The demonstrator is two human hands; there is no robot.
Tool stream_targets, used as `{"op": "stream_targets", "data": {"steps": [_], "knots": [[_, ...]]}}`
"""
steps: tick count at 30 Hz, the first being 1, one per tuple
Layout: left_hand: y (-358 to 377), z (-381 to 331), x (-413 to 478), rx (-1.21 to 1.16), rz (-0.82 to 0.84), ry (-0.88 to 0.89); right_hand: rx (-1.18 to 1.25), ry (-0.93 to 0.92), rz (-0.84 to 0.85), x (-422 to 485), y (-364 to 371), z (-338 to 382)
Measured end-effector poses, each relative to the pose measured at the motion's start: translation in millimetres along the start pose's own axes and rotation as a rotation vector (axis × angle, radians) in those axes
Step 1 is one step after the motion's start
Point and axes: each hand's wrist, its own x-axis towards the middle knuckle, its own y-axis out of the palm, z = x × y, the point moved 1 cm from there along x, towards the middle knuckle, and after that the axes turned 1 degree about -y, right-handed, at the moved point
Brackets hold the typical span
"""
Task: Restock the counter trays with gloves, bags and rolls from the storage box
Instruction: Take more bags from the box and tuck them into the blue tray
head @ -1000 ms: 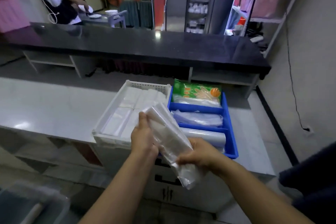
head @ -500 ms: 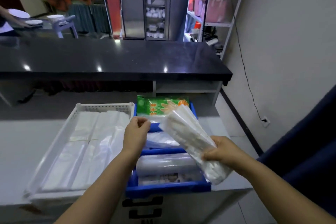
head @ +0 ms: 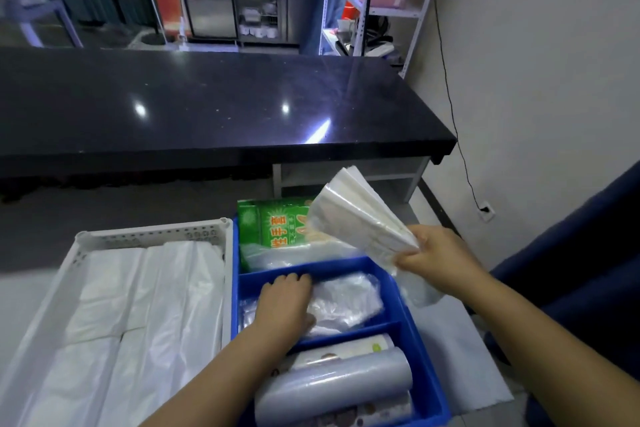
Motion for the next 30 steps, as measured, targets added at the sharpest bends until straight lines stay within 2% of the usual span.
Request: {"op": "stream_targets", "data": {"steps": [5,14,18,22,27,30], "knots": [[5.3,3.3,5.2,-0.035,-0.007,0.014,0.0,-0.026,0.013,18.3,0.3,2.0],[-1.0,-1.8,-3.0,-0.337,0.102,-0.062,0.057,-0.142,0.072,47.8,-5.4,9.1],[-11.3,-7.0,-15.0,-0.332,0.047,-0.06,0.067,-0.201,0.107,56.6,-3.8,16.8],[-16.1,-14.9,-32.7,-0.297,-0.051,-0.056,-0.071,-0.334,0.154,59.7,9.5,27.7],[-9.7,-25.5,-50.0,-0.342,-0.122,-0.16,-0.492,-0.627,0.157,59.9,40.6,36.8],[-7.1,-26.8,-55.7,-0.358,-0.131,-0.17,-0.666,-0.712,0.214,57.3,59.4,32.8]]}}
